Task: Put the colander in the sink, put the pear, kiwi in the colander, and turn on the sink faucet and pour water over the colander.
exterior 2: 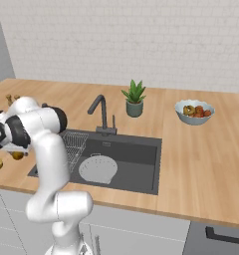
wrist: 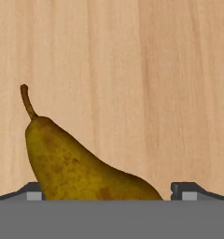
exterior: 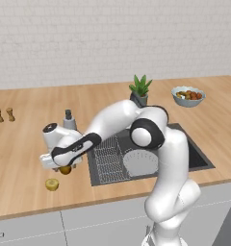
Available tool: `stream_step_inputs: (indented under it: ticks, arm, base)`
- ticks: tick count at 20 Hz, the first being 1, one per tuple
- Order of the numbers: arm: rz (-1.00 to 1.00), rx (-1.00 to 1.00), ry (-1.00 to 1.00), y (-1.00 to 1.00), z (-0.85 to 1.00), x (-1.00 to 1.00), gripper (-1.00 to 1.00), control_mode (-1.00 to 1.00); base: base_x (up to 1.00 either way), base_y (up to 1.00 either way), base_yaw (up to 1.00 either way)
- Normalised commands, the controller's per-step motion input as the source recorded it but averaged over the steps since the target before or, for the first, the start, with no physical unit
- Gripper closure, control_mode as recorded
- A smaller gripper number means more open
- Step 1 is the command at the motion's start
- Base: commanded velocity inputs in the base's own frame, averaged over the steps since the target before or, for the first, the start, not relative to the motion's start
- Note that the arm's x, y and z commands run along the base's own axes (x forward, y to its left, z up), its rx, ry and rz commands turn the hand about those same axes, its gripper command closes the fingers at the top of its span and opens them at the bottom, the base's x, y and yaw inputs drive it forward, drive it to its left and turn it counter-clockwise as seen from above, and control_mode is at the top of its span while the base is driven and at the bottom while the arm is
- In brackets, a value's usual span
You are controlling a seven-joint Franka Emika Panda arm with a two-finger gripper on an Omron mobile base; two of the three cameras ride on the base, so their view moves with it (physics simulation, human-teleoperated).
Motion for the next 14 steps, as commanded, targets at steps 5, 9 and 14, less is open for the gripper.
stream_step_inputs:
  ticks: [5,9,14]
  arm:
    - [0.00,0.00,0.00,-0.24,-0.27,-0.01,1.00,-1.00]
    - [0.00,0.00,0.00,-0.20,-0.18,-0.07,1.00,-1.00]
    - [0.00,-0.01,0.00,-0.44,-0.06,-0.11,1.00,-1.00]
  base:
    - [0.00,0.00,0.00]
    - [0.00,0.00,0.00]
    - [0.00,0.00,0.00]
